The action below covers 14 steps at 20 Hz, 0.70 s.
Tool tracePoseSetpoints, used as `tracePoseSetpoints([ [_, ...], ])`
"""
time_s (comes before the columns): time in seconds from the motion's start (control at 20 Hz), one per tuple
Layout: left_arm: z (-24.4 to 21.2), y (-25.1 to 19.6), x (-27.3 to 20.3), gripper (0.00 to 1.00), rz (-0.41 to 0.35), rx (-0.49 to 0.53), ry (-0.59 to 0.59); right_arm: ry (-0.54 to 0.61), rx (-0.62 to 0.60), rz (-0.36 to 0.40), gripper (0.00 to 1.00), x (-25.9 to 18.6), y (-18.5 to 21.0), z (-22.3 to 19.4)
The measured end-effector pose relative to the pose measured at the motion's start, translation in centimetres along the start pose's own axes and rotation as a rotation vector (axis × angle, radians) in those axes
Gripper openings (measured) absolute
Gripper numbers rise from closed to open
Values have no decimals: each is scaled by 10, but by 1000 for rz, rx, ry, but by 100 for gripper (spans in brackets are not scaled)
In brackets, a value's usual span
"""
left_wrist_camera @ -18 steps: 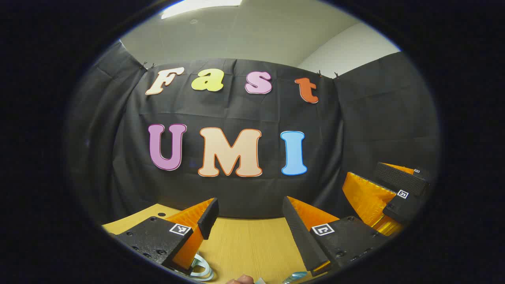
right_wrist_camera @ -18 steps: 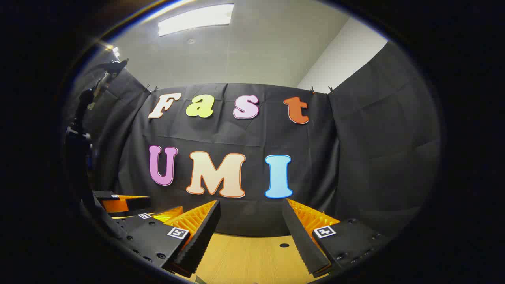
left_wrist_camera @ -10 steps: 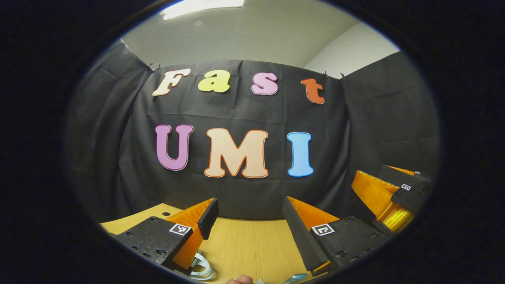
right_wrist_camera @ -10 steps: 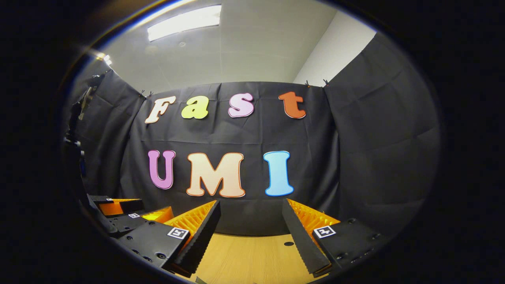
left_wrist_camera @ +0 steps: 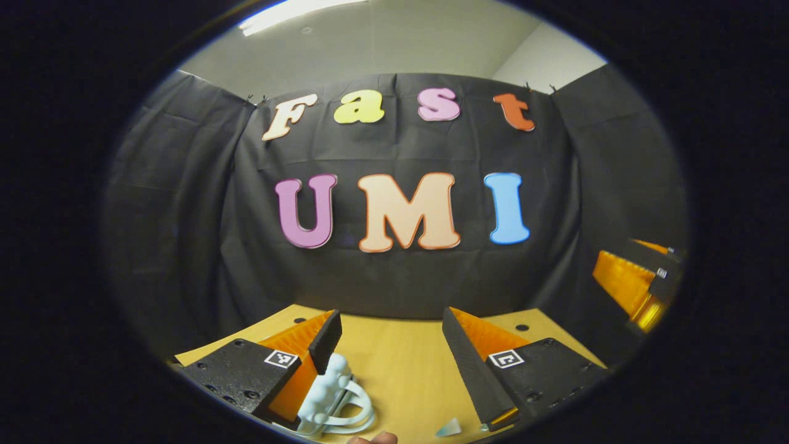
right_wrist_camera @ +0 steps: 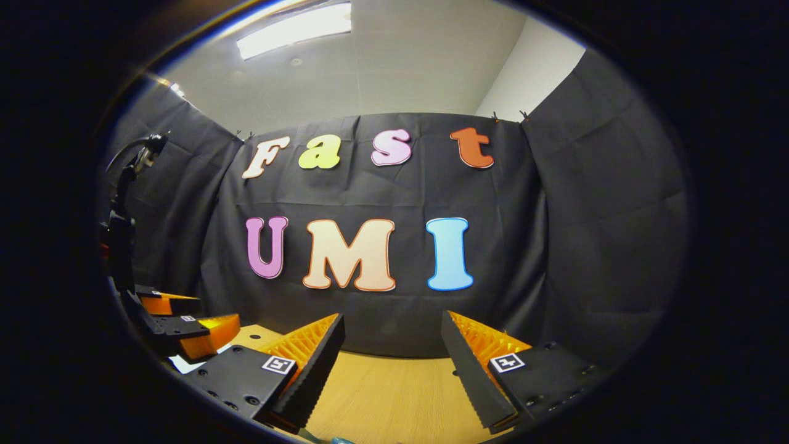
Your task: First open the suitcase, pack the skin care products into it, and then close the suitcase.
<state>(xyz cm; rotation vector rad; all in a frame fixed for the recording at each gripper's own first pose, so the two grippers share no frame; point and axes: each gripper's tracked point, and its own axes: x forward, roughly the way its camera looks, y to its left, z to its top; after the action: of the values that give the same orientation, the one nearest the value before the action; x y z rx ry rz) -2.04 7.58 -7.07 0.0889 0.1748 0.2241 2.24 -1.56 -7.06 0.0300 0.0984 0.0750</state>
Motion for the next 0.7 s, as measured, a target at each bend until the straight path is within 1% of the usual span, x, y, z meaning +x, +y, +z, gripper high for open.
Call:
tracePoseSetpoints([
  [0.05,-16,5,3,96,-3,6,38,14,-9,-14,98,4,0,-10],
  [0.1,-29,10,6,96,-9,11,67,24,-13,-46,99,9,-4,-14],
  [0.15,-51,19,10,96,-10,20,129,41,-8,-63,98,11,-6,-18],
  [0.25,-77,24,16,96,-22,12,196,68,5,-84,99,14,-2,-29],
  [0.3,-91,26,19,96,-28,10,235,84,0,-106,99,17,-5,-34],
  [0.4,-121,25,27,96,-47,8,316,123,-8,-133,98,19,-6,-44],
  [0.5,-151,21,33,96,-69,10,406,129,-23,-149,99,18,-7,-43],
  [0.6,-186,19,37,97,-75,7,525,137,-50,-170,99,18,-13,-45],
  [0.7,-210,15,34,96,-75,-3,622,148,-66,-185,98,18,-18,-47],
])
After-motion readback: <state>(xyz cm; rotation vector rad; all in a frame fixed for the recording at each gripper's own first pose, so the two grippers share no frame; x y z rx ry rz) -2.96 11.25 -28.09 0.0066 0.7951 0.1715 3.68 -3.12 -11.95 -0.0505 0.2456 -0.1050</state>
